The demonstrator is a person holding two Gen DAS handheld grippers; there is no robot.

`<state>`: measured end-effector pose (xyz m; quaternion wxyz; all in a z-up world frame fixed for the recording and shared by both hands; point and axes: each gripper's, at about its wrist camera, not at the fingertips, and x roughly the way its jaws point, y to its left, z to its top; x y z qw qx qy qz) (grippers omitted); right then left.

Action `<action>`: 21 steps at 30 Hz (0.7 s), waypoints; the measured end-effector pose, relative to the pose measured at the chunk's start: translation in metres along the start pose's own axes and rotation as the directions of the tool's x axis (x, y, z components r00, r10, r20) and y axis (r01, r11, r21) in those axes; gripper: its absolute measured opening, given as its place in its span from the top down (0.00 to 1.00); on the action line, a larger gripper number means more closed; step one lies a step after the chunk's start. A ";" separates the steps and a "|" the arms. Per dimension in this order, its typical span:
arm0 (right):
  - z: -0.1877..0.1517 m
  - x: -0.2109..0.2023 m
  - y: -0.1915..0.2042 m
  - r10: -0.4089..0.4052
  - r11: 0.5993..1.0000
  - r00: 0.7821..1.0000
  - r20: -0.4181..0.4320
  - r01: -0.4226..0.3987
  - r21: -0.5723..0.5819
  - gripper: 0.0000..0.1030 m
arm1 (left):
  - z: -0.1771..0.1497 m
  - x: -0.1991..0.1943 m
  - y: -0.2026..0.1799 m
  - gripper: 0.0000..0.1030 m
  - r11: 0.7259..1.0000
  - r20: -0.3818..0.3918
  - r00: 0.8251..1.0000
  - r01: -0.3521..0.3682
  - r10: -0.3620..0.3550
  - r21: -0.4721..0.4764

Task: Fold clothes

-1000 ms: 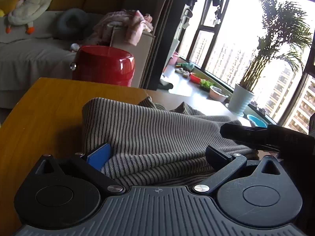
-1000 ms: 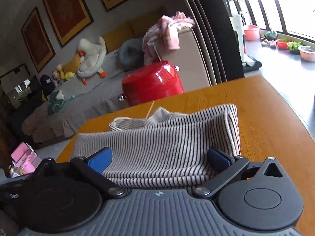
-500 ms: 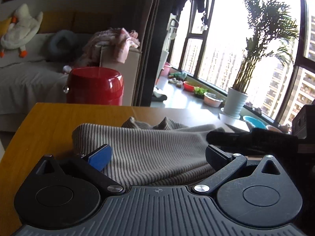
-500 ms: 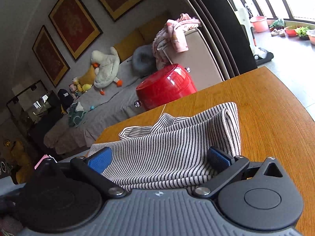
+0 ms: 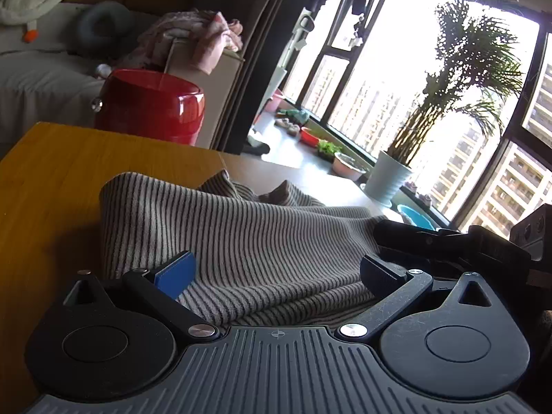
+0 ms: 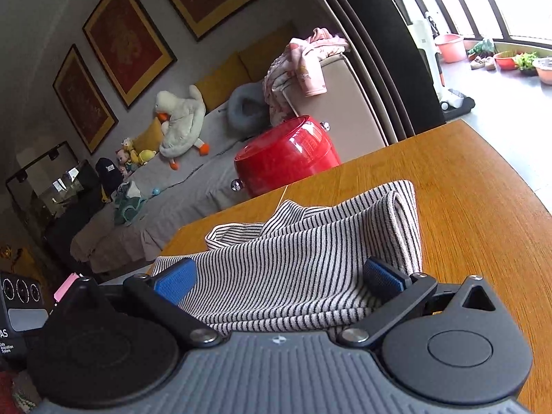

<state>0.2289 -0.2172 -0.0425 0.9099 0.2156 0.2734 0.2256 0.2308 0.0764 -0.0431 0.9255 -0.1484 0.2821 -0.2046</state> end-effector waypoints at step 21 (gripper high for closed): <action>-0.010 -0.007 0.014 -0.321 0.935 0.941 -0.112 0.296 -0.195 0.00 | 0.008 -0.014 0.031 0.00 0.980 0.119 0.993 0.049 -0.026 -0.192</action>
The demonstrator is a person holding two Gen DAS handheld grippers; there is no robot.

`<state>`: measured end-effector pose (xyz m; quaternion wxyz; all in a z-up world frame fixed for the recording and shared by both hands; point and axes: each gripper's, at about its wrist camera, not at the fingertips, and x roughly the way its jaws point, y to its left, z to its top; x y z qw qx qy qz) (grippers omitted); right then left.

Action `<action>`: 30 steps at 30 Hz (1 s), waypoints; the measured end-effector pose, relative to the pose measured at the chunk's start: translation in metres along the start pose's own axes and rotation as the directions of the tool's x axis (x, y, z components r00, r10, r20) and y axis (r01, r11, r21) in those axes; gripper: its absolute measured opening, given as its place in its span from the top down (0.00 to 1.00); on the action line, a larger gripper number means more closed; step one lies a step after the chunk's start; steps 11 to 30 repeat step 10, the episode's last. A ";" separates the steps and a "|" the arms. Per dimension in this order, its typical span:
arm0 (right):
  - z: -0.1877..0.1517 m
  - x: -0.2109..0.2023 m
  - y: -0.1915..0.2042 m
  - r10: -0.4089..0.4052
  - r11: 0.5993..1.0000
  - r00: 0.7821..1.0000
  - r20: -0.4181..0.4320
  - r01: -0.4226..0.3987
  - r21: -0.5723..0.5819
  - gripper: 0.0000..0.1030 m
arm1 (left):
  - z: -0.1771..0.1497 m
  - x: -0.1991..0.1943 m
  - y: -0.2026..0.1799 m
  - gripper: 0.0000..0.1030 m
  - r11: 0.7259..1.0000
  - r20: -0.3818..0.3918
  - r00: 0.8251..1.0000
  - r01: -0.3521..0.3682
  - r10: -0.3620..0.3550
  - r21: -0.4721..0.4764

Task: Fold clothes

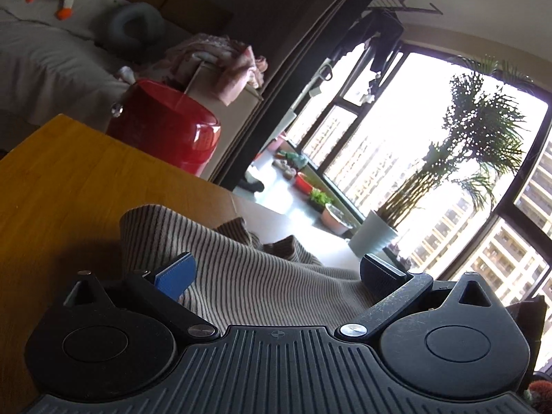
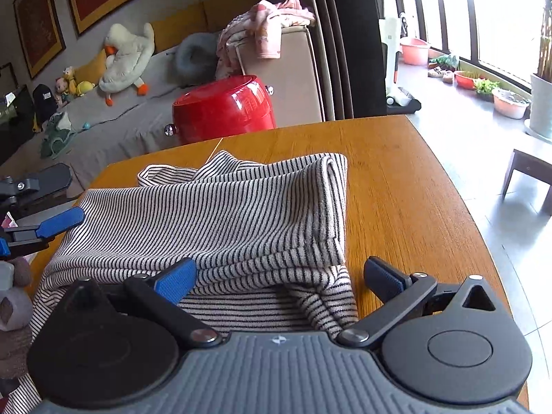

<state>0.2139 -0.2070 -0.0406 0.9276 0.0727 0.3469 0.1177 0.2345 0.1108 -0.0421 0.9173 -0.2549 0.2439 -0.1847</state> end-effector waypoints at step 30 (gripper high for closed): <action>0.011 0.005 0.006 -0.027 0.998 0.995 -0.100 0.021 -0.060 0.00 | -0.002 0.010 -0.008 0.00 0.996 -0.035 0.998 -0.057 0.059 0.069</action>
